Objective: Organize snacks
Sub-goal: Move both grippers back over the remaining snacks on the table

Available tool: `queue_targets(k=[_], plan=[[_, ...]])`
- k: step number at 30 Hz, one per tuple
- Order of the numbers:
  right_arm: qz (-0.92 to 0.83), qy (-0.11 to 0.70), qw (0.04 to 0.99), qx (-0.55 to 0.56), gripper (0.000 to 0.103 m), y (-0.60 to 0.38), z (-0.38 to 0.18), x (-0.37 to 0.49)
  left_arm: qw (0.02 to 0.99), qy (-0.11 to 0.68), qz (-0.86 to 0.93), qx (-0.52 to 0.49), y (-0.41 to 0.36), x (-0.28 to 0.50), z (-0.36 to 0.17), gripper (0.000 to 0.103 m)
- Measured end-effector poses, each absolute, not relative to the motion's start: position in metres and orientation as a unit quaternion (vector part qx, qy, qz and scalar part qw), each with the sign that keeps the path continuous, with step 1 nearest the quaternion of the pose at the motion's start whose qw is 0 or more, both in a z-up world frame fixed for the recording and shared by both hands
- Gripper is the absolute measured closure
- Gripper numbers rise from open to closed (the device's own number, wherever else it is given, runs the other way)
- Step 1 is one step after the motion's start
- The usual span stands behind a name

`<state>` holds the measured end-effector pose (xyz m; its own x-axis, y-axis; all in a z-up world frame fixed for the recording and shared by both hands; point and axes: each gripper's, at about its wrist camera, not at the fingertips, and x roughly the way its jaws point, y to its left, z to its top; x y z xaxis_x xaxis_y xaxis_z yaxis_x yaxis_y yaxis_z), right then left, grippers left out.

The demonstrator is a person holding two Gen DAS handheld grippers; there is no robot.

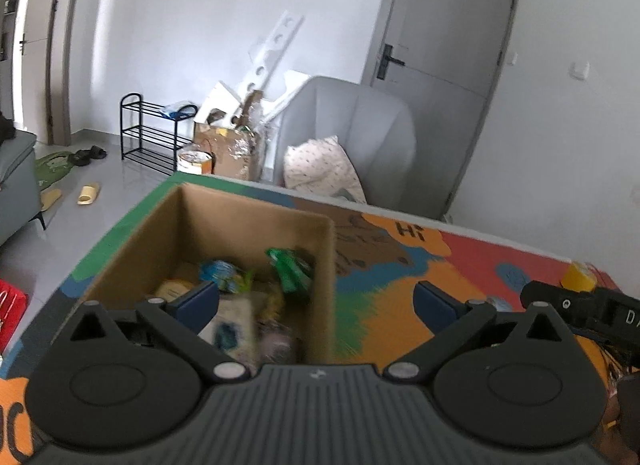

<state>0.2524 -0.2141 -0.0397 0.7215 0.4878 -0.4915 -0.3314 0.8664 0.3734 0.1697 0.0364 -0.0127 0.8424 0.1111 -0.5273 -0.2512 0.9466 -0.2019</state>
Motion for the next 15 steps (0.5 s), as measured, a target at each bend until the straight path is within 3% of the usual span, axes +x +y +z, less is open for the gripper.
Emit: queue_targets(k=[15], plan=[[0.189,0.299,0.922,0.156,0.000,-0.275,-0.050,0.243,0.948,0.286,0.048,-0.128,-0.021,0.177,-0.020,0.000]])
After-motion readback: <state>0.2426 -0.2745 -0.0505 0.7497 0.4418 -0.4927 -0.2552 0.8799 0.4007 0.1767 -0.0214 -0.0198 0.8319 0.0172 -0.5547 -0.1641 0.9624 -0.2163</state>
